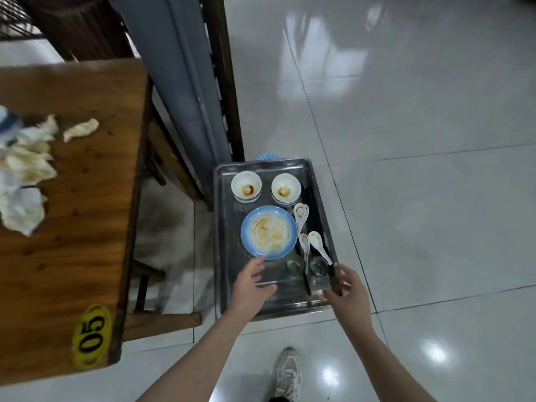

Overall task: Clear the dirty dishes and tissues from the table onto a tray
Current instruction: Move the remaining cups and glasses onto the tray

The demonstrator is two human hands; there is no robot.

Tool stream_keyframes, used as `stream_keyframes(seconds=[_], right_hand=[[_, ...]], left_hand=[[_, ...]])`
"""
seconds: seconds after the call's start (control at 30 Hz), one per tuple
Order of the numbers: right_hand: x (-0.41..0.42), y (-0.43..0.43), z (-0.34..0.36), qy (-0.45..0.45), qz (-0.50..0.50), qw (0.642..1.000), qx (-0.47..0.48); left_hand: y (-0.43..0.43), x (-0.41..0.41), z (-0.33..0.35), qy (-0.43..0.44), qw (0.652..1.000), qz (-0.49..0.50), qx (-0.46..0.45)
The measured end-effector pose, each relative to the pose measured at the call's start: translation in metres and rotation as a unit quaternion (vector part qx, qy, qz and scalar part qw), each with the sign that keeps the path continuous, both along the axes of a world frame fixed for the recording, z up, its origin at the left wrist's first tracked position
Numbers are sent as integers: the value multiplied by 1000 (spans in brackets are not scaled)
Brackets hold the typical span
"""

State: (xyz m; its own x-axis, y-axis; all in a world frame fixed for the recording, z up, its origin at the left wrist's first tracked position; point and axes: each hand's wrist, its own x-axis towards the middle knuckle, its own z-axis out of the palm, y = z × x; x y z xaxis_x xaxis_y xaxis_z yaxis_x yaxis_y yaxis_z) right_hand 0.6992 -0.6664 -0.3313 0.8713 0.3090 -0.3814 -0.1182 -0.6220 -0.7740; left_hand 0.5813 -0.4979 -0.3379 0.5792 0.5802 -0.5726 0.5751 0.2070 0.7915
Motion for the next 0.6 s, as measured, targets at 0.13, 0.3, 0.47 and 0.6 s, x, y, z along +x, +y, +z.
stream_keyframes(seconds=[0.13, 0.3, 0.47, 0.6], right_hand=[[-16, -1, 62, -19, 8, 1000, 13], [-53, 23, 136, -25, 36, 998, 39], [-96, 70, 192, -47, 118, 989, 69], [-132, 117, 225, -68, 166, 979, 92]], left_hand=[[12, -28, 64, -12, 1000, 2, 17], [31, -74, 142, -34, 998, 23, 54], [59, -139, 209, -59, 993, 55, 87], [79, -204, 250, -71, 986, 107, 108]])
